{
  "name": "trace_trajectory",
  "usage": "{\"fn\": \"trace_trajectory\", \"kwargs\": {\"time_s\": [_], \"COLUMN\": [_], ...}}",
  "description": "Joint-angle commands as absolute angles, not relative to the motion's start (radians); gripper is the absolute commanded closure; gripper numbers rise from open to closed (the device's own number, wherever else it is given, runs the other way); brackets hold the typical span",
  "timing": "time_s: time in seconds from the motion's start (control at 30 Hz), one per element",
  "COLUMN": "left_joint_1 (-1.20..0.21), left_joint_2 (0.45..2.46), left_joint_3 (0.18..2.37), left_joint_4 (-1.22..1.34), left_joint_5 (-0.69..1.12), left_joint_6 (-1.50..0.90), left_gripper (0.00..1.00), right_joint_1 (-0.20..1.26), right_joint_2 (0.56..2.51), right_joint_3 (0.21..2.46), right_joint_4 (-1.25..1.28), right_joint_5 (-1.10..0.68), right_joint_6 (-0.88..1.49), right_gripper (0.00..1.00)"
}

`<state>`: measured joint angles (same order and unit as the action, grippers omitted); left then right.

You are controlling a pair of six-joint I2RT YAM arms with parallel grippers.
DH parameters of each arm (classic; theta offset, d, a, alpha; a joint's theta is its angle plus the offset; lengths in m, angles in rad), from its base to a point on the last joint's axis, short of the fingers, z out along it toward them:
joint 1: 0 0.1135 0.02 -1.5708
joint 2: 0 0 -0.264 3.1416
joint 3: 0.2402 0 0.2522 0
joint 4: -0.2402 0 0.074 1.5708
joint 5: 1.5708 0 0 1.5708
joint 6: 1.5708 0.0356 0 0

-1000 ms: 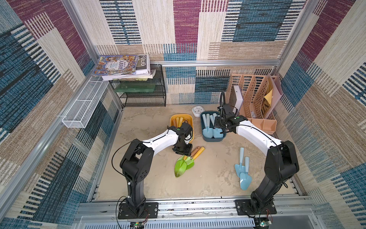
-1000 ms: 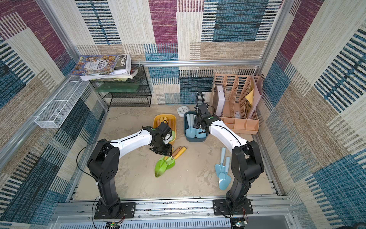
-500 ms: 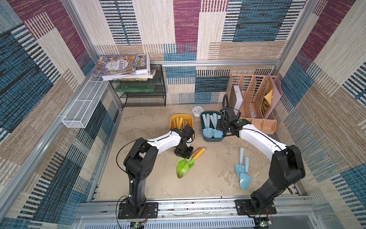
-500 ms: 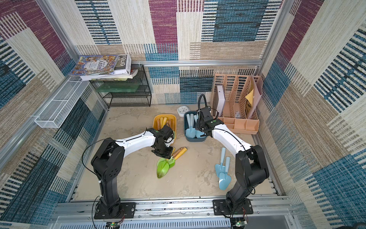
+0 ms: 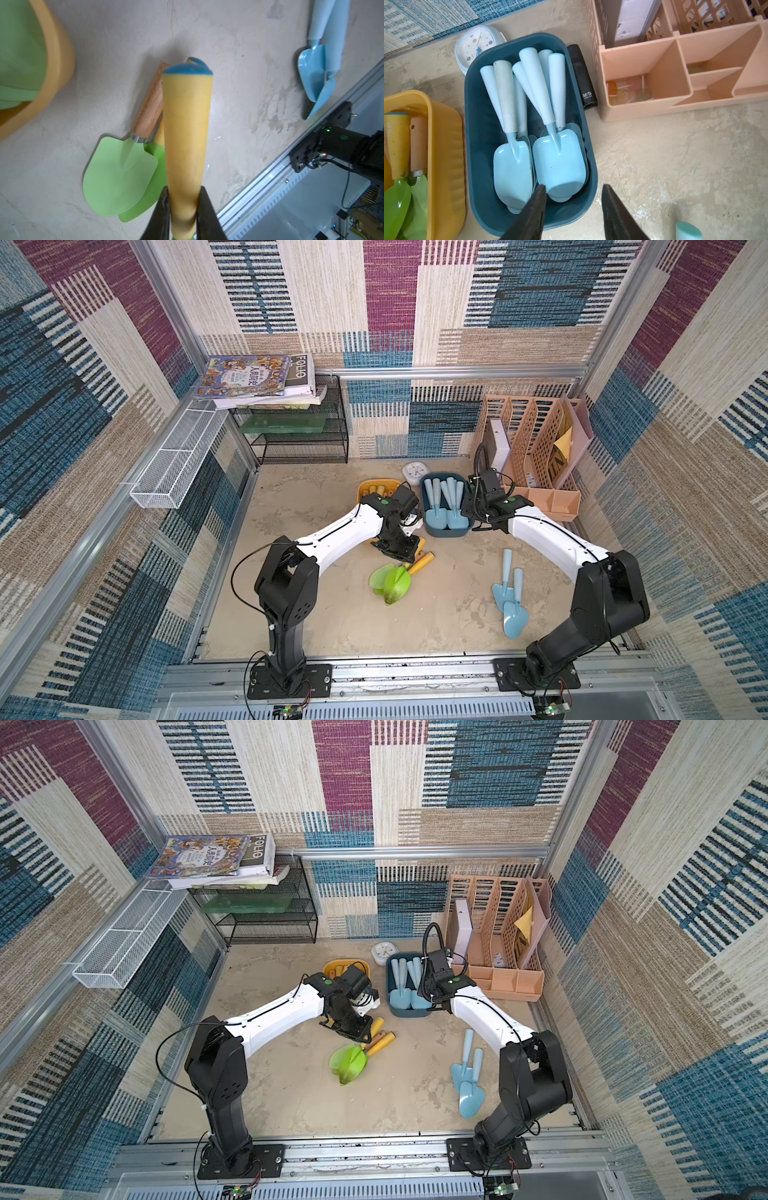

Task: Sort the small shovels by color and place them into the storage box
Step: Pick up the shovel from the center of the board, then place the shovel in the storage box.

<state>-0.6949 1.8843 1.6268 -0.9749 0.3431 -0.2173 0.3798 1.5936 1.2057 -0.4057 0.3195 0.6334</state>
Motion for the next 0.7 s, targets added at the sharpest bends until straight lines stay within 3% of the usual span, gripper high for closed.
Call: {"fn": "trace_trajectory", "kwargs": {"time_s": [0.0, 0.3, 0.67], "left_joint_1": [-0.688, -0.553, -0.436], "left_joint_2": [1.877, 2.006, 2.176], "left_joint_3": [1.725, 2.077, 2.155], "left_joint_4": [-1.021, -1.017, -0.909], "left_joint_5": [0.324, 0.146, 0.096], "left_joint_6": [-0.216, -0.273, -0.387], "left_gripper": [1.0, 1.0, 1.0], "right_joint_1": [0.379, 0.374, 0.352], "right_joint_2": [1.581, 1.562, 1.498], "right_joint_3": [1.198, 1.204, 1.162], "right_joint_4": [-0.396, -0.398, -0.419], "right_joint_5": [0.345, 0.331, 0.338], "right_joint_6": [0.645, 0.613, 0.577], "right_gripper": [0.53, 0.53, 0.54]}}
